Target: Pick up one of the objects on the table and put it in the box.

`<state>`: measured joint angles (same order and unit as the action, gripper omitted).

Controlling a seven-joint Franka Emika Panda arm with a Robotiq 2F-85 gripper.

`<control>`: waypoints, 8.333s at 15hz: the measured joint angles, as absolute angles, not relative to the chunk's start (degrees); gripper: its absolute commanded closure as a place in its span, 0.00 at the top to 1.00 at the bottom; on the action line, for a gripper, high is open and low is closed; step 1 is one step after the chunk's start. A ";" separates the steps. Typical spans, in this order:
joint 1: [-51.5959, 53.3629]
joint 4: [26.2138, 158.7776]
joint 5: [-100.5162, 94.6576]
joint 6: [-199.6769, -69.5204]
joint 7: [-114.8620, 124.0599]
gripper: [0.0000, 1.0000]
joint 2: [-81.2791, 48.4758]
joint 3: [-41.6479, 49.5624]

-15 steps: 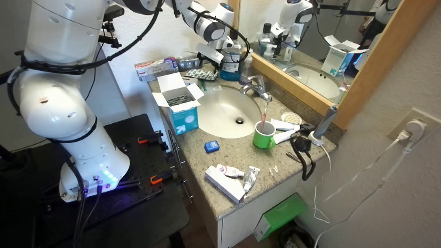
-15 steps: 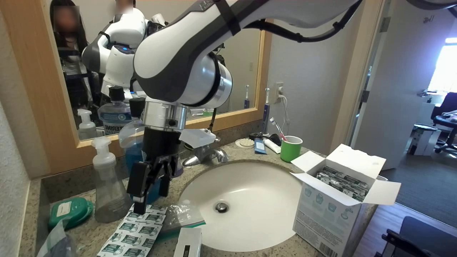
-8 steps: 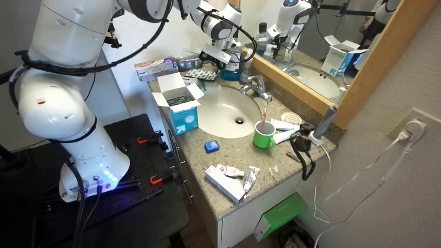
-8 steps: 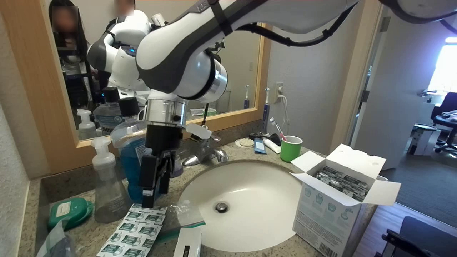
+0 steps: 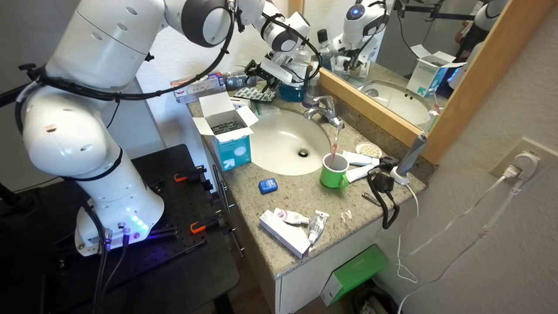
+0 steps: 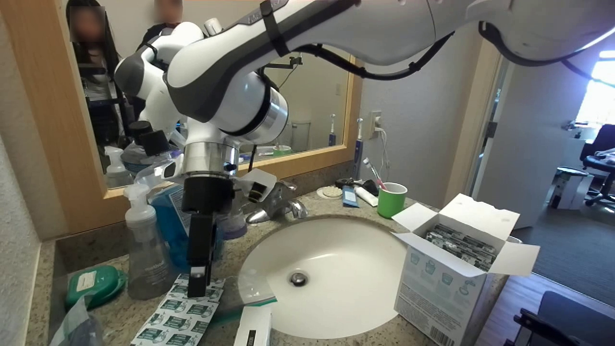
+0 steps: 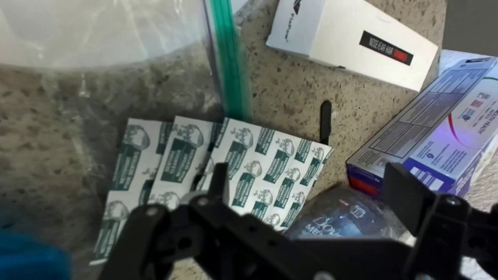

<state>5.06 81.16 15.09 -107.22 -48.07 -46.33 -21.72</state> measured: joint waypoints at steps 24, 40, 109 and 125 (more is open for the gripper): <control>4.31 94.42 16.51 -125.89 -36.52 1.00 -41.16 -19.46; 4.56 96.72 16.13 -128.97 -33.19 0.45 -40.26 -19.37; 9.91 134.01 -13.45 -90.26 38.76 0.01 34.15 -15.67; 9.94 145.28 -10.23 -91.16 38.48 0.01 43.04 -18.53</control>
